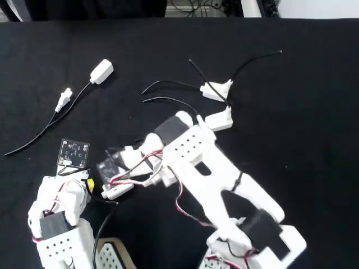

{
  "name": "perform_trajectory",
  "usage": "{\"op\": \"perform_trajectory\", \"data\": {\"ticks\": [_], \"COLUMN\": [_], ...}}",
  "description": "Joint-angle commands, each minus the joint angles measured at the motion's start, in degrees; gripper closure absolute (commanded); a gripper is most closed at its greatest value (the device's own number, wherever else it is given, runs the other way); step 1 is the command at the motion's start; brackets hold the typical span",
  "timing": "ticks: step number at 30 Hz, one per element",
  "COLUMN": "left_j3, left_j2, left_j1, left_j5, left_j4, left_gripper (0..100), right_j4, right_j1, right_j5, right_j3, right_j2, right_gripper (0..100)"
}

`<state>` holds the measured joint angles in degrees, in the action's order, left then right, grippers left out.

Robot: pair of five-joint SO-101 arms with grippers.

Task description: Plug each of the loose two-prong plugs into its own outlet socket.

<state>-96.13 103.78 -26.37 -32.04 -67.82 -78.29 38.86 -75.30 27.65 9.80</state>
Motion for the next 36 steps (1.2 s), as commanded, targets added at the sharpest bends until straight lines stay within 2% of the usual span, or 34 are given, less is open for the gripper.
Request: {"op": "perform_trajectory", "data": {"ticks": [1,5,11,17,19,21,23,27,29,32,36], "left_j3": [-0.7,-0.7,-0.7,-0.7,-0.7,-0.7,-0.7,-0.7,-0.7,-0.7,-0.7], "left_j2": [0.5,0.5,0.5,0.5,0.5,0.5,0.5,0.5,0.5,0.5,0.5], "left_j1": [-0.3,-0.3,-0.2,0.0,-0.1,-0.1,-0.1,-0.2,-0.2,-0.3,-0.3], "left_j5": [-0.2,-0.2,-0.2,-0.2,-0.2,-0.2,-0.2,-0.2,-0.2,-0.2,-0.2], "left_j4": [1.1,1.2,1.3,1.3,1.3,1.3,1.3,1.3,1.3,1.2,1.2], "left_gripper": [75,75,75,75,75,75,75,75,75,75,75], "right_j4": [13.4,13.5,11.3,8.6,7.4,6.8,6.8,6.4,6.8,8.0,12.0], "right_j1": [-4.0,-5.3,-5.3,-5.5,-5.6,-5.9,-6.3,-7.7,-7.7,-7.6,-7.2], "right_j5": [-1.7,-1.7,-1.7,-0.9,3.7,11.6,23.1,56.0,68.9,84.4,102.7], "right_j3": [5.6,5.7,5.7,5.6,5.6,5.6,5.6,5.8,7.4,9.8,16.0], "right_j2": [-3.2,-7.7,-7.1,-0.5,3.4,8.0,12.4,19.1,20.7,20.7,20.8], "right_gripper": [98.5,97.7,84.0,83.6,83.6,83.6,83.6,83.2,83.2,81.9,70.2]}}
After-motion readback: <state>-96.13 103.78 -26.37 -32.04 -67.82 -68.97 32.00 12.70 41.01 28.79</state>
